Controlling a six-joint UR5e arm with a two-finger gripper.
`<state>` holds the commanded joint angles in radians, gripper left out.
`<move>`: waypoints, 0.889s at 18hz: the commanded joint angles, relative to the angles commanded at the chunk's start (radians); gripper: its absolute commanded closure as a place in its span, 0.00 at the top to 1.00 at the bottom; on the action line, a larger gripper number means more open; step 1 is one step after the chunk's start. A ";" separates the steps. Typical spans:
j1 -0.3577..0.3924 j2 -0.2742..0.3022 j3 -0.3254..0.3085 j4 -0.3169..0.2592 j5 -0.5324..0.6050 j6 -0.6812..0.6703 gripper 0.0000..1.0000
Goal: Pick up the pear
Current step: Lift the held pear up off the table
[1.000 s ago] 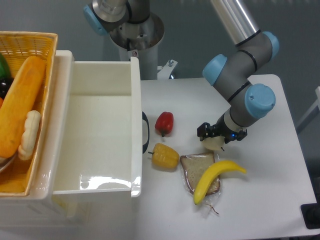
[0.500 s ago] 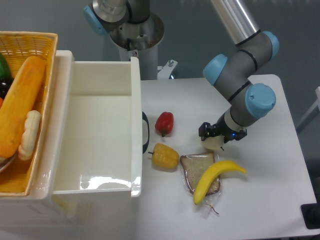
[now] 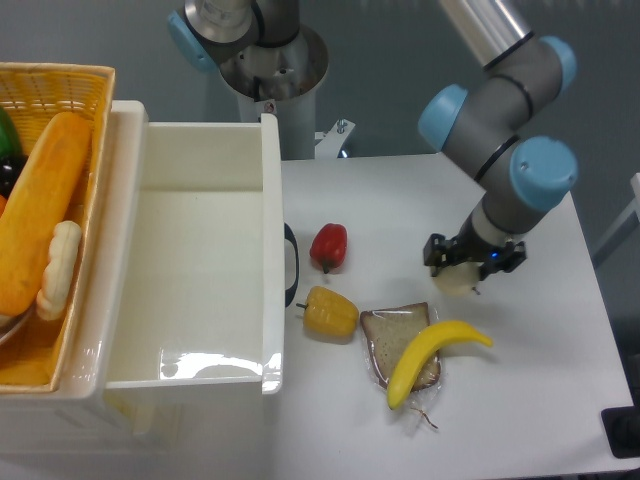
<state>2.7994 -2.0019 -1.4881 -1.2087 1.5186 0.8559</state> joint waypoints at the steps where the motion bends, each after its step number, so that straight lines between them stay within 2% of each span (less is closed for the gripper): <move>1: 0.005 0.015 0.003 0.000 0.002 0.003 0.09; 8: 0.005 0.061 0.035 -0.008 0.043 0.101 0.04; 11: 0.000 0.074 0.067 -0.077 0.070 0.158 0.03; 16: -0.006 0.095 0.066 -0.109 0.072 0.161 0.03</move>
<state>2.7934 -1.9068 -1.4220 -1.3176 1.5907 1.0170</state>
